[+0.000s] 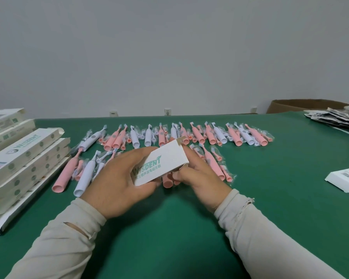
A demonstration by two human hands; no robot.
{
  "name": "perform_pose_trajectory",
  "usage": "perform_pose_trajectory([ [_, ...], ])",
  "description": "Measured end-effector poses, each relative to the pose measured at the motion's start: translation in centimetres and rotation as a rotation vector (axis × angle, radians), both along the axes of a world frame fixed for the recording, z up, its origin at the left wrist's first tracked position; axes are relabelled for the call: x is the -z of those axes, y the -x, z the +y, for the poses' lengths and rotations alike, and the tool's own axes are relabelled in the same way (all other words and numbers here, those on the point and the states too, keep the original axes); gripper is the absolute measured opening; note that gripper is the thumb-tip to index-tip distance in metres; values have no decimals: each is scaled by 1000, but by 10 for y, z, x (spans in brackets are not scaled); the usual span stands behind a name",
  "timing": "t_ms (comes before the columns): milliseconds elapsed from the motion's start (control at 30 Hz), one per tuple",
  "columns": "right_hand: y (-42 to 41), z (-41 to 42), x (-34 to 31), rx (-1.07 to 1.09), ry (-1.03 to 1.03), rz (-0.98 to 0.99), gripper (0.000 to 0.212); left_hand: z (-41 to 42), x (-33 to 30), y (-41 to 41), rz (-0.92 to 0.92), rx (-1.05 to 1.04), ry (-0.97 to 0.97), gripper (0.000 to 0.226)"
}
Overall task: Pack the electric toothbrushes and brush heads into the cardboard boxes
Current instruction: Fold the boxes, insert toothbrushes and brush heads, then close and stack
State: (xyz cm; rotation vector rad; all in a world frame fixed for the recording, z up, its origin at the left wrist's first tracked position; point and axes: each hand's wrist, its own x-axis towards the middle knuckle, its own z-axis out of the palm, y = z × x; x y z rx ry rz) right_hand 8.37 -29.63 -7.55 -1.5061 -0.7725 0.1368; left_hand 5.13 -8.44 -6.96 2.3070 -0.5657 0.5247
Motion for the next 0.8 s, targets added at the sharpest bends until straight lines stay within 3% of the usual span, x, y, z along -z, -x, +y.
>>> perform_pose_trajectory([
  [100,-7,-4,1,13,30,2,66,4,0,-1,-8,-69,-32,68],
  [200,-18,-31,-9,183,50,93,82,8,-4,0,-92,-237,-113,68],
  [267,-26,-53,-12,508,158,71,58,7,-8,0,-121,-350,-182,68],
  [367,-39,-73,-4,1033,557,1,14,1,-8,0,-131,-443,-262,65],
  [400,-42,-74,-1,1077,696,19,7,0,-7,-1,-129,-463,-274,64],
  [500,-52,-69,7,1017,1013,75,20,-3,-2,-1,-120,-502,-309,64],
  [667,-57,-64,0,1107,1182,79,33,-2,1,-2,-122,-505,-309,64],
  [800,-52,-75,-6,1130,1243,149,28,-3,1,-1,-126,-514,-316,64],
])
